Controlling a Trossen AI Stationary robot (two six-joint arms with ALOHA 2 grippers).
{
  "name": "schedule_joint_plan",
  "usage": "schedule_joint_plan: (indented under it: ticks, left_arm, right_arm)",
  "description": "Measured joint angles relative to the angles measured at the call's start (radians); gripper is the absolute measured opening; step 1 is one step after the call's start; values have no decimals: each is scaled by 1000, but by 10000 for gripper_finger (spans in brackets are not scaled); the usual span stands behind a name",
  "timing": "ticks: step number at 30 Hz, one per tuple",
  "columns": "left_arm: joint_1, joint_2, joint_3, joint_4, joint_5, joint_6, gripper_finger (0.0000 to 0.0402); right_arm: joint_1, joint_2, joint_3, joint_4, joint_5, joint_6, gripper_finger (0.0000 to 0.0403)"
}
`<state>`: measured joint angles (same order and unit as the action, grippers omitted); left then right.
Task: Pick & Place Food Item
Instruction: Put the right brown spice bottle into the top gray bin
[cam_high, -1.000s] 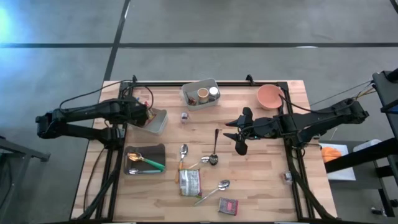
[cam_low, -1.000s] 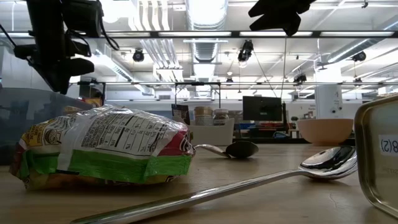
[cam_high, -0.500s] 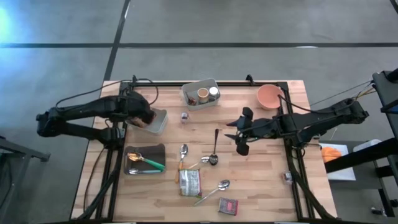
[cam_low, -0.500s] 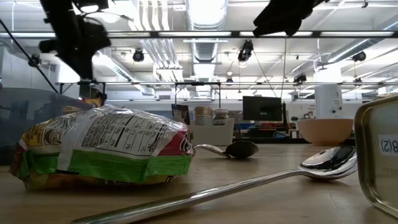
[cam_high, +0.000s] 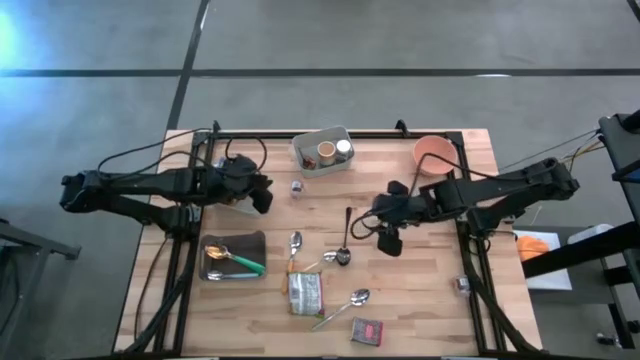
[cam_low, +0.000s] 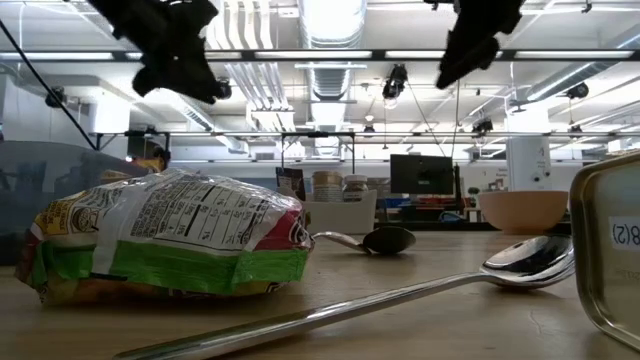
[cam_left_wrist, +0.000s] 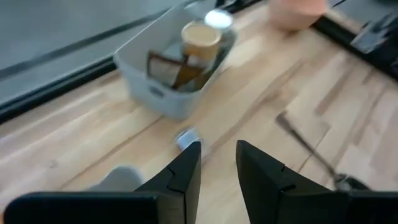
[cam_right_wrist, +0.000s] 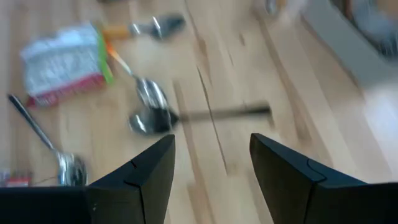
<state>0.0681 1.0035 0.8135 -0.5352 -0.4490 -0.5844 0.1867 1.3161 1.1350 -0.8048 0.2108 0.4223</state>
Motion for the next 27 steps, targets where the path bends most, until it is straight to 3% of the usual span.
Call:
schedule_joint_plan:
  ticks: [6, 11, 17, 27]
  left_arm:
    - [-2, 0, -44, 83, 5, 17, 107]
    - [-2, 0, -42, 85, 30, 43, 107]
    - [-2, 0, -34, 91, 86, 124, 107]
    - [-1, 0, -18, 92, 87, 189, 107]
  right_arm:
    - [1, 88, 173, -357, -11, 394, 208]
    - [12, 150, 224, -639, -75, 722, 208]
    - [64, 181, 154, -677, -172, 939, 208]
    - [262, 184, 55, -669, -290, 1271, 208]
